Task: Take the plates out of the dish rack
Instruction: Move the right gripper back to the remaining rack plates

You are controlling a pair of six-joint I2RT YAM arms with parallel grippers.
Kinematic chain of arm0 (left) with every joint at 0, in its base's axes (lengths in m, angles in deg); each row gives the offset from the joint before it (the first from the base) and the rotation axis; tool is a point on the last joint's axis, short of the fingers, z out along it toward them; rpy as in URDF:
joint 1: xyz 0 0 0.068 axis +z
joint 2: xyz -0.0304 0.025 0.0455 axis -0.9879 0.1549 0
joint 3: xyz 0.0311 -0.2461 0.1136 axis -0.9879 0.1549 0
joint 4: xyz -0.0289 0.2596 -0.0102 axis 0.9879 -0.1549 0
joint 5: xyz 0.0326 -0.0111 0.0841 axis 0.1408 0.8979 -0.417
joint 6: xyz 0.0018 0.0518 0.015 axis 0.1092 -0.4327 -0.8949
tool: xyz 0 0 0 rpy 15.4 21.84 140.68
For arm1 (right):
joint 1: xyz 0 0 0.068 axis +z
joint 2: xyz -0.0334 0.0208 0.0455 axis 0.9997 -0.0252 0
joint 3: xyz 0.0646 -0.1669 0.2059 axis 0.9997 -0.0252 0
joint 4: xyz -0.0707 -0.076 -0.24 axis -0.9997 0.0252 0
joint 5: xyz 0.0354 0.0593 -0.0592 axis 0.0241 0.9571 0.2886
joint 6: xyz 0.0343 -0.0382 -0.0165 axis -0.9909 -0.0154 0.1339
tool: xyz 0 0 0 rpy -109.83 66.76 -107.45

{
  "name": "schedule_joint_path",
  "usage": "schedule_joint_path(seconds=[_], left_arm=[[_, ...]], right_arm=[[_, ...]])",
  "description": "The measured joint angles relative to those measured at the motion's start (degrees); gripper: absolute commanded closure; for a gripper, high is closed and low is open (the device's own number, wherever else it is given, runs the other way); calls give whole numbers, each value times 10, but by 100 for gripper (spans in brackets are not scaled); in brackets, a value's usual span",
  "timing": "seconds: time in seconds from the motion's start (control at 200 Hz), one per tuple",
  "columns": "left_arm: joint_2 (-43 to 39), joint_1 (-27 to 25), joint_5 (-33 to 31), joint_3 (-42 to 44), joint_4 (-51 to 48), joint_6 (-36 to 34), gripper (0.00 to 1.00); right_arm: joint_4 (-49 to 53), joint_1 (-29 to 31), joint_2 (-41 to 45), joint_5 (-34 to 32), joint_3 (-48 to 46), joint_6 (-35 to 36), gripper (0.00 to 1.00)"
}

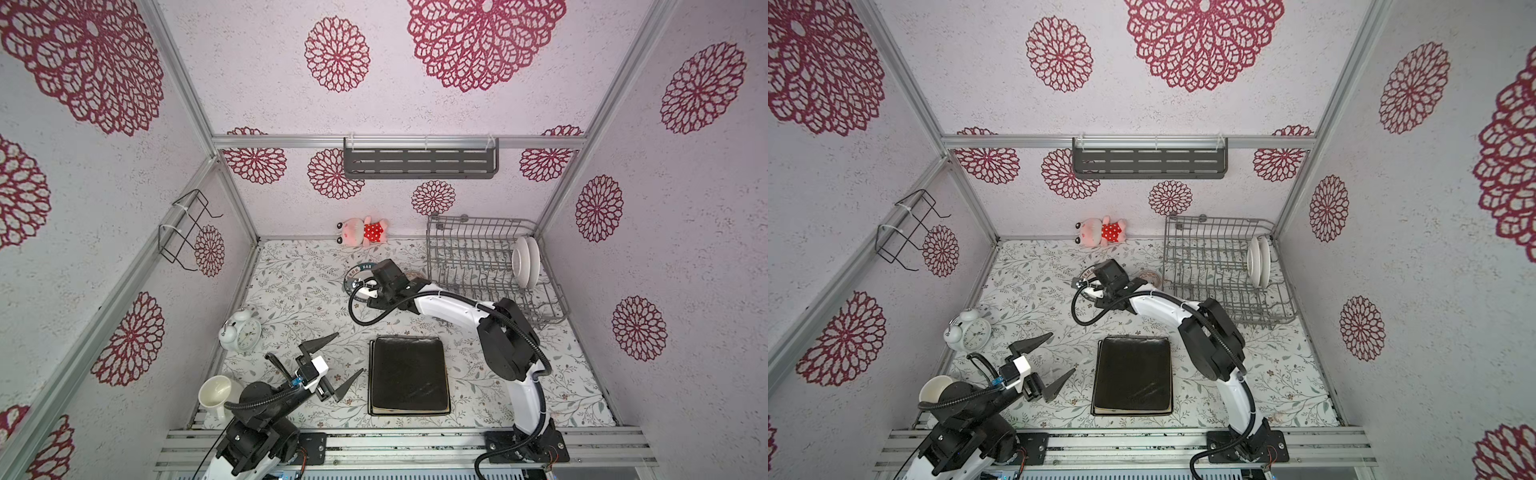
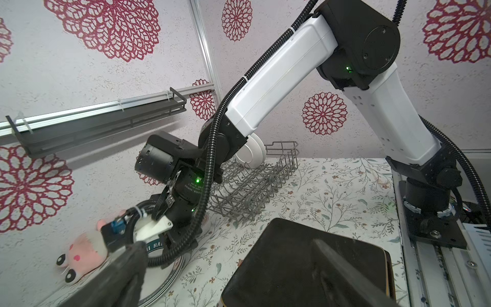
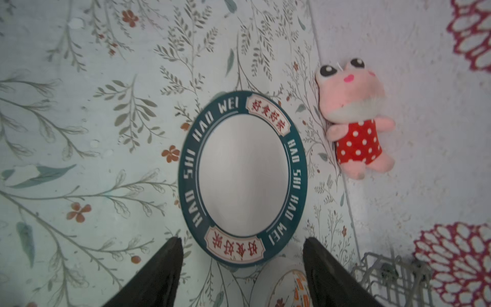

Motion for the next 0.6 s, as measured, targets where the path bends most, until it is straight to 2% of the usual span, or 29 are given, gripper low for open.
schedule_joint_path(seconds=[0.105, 0.23, 0.4, 0.5, 0.6], left_arm=[[0, 0, 0, 0, 0, 0, 3], [0, 1, -1, 0, 0, 0, 3], [0, 2, -2, 0, 0, 0, 3], [0, 3, -1, 0, 0, 0, 3], [0, 3, -1, 0, 0, 0, 3]], right_arm=[[4, -65, 68, 25, -42, -74, 25], [2, -170, 190, 53, -103, -158, 25], [4, -305, 332, 93, -164, -233, 27], [20, -369, 374, 137, -174, -263, 27], [53, -436, 382, 194, -166, -289, 28]])
